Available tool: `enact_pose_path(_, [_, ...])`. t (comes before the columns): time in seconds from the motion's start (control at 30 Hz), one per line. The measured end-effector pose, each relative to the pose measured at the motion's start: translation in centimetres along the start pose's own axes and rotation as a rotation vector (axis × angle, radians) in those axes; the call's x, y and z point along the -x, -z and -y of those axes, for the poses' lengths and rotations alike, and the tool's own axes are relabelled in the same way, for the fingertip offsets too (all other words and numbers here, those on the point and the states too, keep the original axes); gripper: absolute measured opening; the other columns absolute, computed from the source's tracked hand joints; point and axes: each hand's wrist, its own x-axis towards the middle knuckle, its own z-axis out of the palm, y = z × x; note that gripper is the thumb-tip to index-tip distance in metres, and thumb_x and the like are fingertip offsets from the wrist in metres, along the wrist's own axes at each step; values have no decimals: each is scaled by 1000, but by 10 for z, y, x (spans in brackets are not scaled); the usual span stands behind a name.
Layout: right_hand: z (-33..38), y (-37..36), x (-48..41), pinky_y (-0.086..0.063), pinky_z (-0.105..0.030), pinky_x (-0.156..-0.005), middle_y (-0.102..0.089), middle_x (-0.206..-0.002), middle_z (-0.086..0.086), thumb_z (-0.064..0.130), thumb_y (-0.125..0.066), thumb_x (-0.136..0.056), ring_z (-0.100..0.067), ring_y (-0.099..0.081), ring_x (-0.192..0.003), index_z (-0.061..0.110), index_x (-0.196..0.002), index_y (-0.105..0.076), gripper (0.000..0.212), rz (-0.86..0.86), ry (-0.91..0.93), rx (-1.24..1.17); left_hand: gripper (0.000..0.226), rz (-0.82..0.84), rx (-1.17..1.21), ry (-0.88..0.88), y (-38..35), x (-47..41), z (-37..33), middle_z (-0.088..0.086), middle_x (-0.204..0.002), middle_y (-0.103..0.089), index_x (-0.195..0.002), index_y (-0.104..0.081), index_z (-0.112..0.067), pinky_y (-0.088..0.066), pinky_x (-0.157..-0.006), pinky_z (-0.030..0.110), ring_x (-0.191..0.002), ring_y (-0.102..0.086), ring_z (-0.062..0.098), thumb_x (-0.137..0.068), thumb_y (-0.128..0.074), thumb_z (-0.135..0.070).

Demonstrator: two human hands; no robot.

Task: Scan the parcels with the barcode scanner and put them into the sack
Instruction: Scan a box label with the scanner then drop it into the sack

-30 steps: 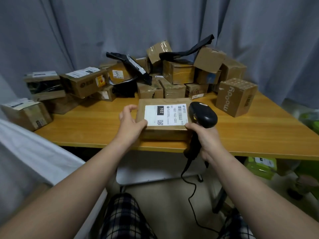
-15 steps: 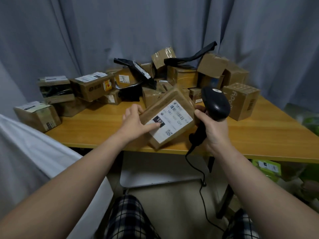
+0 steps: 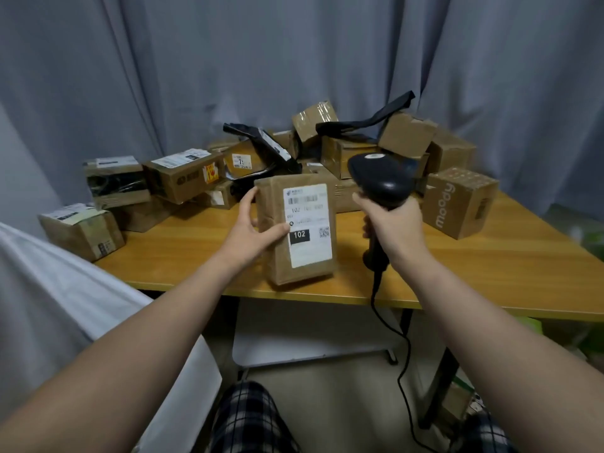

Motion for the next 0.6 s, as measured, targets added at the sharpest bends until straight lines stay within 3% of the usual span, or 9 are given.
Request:
enact_pose_path(0.13, [-17, -15, 20, -55, -38, -62, -62, -60, 7, 25, -77, -80, -13, -61, -59, 22, -82, -68, 10, 104, 39, 129, 97, -53, 104, 116, 4, 2, 11, 10, -128, -57, -150, -7, -37, -53, -65, 23, -98, -61, 11, -81, -74, -29])
enact_pose_path(0.27, [-33, -26, 35, -54, -37, -67, -61, -59, 13, 26, -79, -76, -11, -60, -64, 21, -89, -69, 17, 92, 34, 119, 104, -46, 158, 162, 6, 5, 14, 16, -134, -55, -149, -5, -39, -54, -77, 34, -115, -59, 27, -73, -76, -34])
enact_pose_path(0.4, [-38, -29, 42, -57, -42, -71, -62, -64, 10, 25, -78, -78, -15, -63, -68, 21, -88, -68, 15, 114, 36, 132, 113, -2, 179, 183, 9, 6, 10, 15, -136, -53, -149, -4, -40, -51, -87, 45, -120, -56, 29, -64, -79, -34])
enact_pose_path(0.6, [-39, -23, 46, -56, -38, -69, -62, -66, 10, 24, -76, -80, -15, -63, -69, 14, -92, -69, 17, 141, 62, 148, 111, 32, 163, 208, 8, 6, 12, 11, -136, -54, -150, 2, -38, -48, -75, 34, -124, -52, 27, -75, -78, -24])
